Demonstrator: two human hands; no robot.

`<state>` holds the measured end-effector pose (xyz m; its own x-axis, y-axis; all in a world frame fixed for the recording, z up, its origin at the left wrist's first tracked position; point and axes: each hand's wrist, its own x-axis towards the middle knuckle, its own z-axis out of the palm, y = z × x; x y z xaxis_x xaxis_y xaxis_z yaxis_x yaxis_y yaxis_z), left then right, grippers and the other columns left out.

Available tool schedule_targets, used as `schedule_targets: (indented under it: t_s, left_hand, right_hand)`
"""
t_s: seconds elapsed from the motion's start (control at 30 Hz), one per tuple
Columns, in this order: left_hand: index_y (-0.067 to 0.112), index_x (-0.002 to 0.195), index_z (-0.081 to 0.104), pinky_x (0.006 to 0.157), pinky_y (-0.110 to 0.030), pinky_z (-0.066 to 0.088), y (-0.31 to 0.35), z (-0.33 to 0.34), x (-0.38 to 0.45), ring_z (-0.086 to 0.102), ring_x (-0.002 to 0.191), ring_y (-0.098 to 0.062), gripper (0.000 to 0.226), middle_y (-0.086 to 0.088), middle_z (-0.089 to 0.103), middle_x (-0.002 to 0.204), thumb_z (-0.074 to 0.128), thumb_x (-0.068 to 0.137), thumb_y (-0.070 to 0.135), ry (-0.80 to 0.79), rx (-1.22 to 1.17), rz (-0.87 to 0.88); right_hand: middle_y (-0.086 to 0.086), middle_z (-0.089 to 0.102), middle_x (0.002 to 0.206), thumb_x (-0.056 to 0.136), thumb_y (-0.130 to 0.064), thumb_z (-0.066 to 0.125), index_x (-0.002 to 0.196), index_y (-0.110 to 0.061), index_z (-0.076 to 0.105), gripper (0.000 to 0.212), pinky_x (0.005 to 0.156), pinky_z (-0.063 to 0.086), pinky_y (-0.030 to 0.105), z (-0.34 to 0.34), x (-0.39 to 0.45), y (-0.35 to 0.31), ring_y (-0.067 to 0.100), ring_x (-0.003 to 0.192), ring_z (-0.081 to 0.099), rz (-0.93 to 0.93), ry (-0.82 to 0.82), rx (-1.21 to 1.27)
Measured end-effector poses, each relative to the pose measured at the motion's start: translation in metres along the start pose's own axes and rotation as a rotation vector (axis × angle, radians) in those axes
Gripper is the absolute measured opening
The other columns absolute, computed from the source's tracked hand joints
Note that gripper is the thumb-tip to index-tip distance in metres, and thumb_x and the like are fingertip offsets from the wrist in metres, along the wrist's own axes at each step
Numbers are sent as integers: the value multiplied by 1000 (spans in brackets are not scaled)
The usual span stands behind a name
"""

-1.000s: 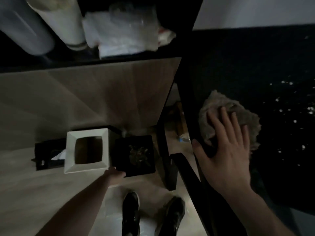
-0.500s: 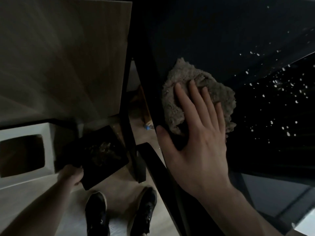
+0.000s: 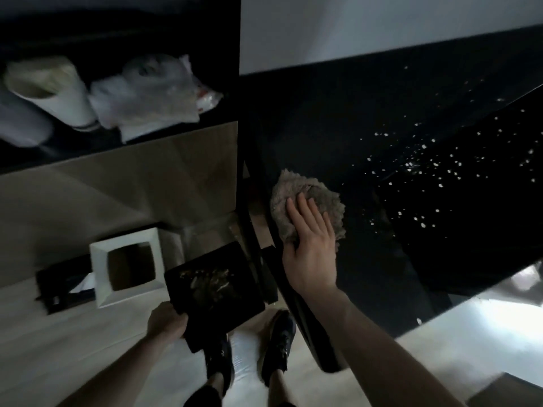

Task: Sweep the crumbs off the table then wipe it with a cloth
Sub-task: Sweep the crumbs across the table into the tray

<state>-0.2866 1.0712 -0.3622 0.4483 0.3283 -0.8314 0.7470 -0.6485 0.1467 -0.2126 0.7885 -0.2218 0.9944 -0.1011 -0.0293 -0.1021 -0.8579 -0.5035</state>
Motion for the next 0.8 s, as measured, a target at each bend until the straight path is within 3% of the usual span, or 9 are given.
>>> schedule_targets:
  t_s: [0.13, 0.27, 0.37, 0.47, 0.63, 0.7, 0.8]
  left_hand:
    - [9, 78, 73, 69, -46, 64, -41, -28, -42, 75, 65, -26, 22, -8, 76, 72, 59, 86, 24, -58, 30, 19]
    - [8, 84, 73, 66, -44, 63, -44, -54, -99, 75, 62, -25, 26, -9, 76, 71, 57, 83, 28, -42, 83, 79]
    - [5, 81, 73, 65, -44, 62, -38, -66, -142, 74, 63, -27, 22, -11, 75, 71, 57, 82, 20, -25, 85, 102]
    - [7, 79, 72, 66, -40, 61, -40, -70, -166, 73, 67, -26, 19, -10, 74, 74, 60, 84, 21, -9, 127, 93]
    - [10, 68, 60, 56, -30, 46, -39, -66, -190, 74, 73, -33, 17, -20, 74, 82, 58, 84, 15, -60, 113, 58]
    - [10, 70, 64, 58, -32, 52, -41, -55, -196, 73, 71, -31, 16, -16, 74, 78, 58, 83, 16, -45, 109, 38]
    - [8, 73, 70, 63, -38, 62, -37, -39, -213, 74, 63, -28, 13, -11, 74, 66, 61, 77, 17, 0, 102, 10]
  right_hand:
    - [0, 38, 165, 88, -12, 43, 155, -24, 47, 67, 128, 24, 48, -16, -43, -5, 18, 156, 28, 30, -108, 21]
    - [-3, 51, 156, 89, -2, 43, 150, -30, 53, 67, 118, 42, 42, -50, -77, -17, 18, 145, 46, 190, -193, 143]
    - [-6, 70, 129, 94, -1, 41, 138, -40, 59, 62, 98, 56, 37, -89, -94, -25, 17, 118, 66, 400, -104, 386]
    - [-18, 72, 120, 109, -30, 42, 126, -41, 66, 31, 101, 56, 36, -129, -108, -20, 0, 115, 66, 489, 44, 609]
    - [-13, 72, 118, 105, -57, 42, 123, -41, 66, 34, 99, 57, 49, -194, -115, 22, 9, 112, 67, 559, 224, 616]
    - [-10, 71, 122, 101, -64, 40, 128, -38, 65, 45, 97, 58, 43, -221, -113, 46, 7, 112, 66, 529, 254, 615]
    - [-9, 67, 132, 108, -47, 41, 140, -31, 59, 40, 87, 52, 18, -249, -102, 85, -7, 107, 61, 429, 247, 510]
